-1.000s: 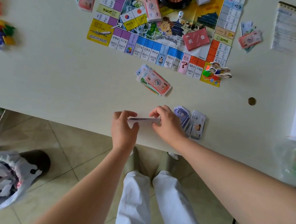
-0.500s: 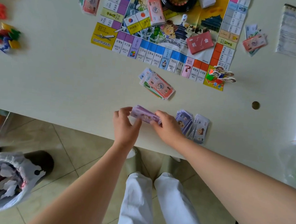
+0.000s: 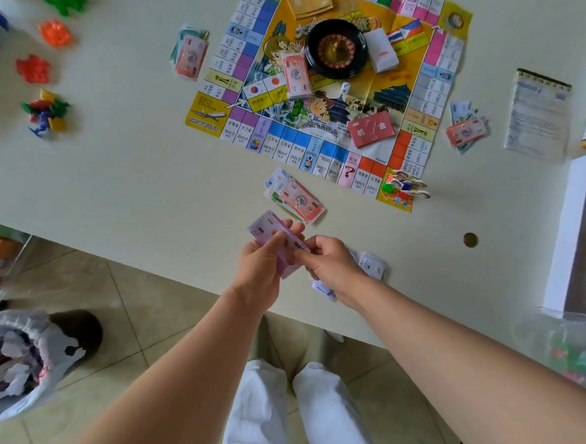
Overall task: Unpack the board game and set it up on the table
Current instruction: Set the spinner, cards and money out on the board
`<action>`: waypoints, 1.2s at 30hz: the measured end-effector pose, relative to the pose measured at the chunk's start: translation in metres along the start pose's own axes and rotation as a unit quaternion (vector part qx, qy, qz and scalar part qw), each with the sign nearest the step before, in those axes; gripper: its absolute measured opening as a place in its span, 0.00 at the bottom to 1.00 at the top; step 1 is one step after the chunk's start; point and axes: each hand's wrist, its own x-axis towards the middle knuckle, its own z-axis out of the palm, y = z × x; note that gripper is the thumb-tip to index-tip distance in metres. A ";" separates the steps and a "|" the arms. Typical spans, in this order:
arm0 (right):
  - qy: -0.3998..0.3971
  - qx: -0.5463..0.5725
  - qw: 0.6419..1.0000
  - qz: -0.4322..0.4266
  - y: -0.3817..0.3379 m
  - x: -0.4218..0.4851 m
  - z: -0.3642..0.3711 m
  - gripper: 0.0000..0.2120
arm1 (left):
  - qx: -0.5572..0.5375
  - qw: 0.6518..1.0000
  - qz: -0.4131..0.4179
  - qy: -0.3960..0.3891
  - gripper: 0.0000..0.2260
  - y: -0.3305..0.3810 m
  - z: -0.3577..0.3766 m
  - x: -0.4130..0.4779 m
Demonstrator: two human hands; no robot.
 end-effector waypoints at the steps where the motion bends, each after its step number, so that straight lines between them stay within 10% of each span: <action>1: 0.001 0.001 1.000 -0.005 -0.001 0.000 -0.003 0.08 | -0.005 1.000 -0.001 0.011 0.08 -0.001 0.003 0.000; 21: 0.139 -0.151 0.978 -0.024 -0.027 0.071 -0.033 0.08 | 0.058 0.981 0.059 0.173 0.09 0.031 0.010 0.047; 29: 0.218 -0.444 0.869 0.020 -0.042 0.085 -0.024 0.24 | 0.163 0.974 0.004 0.155 0.04 0.079 0.007 0.078; 36: 0.013 -0.145 0.989 -0.037 -0.114 0.111 0.024 0.09 | 0.209 0.971 -0.008 0.112 0.03 0.142 0.011 0.096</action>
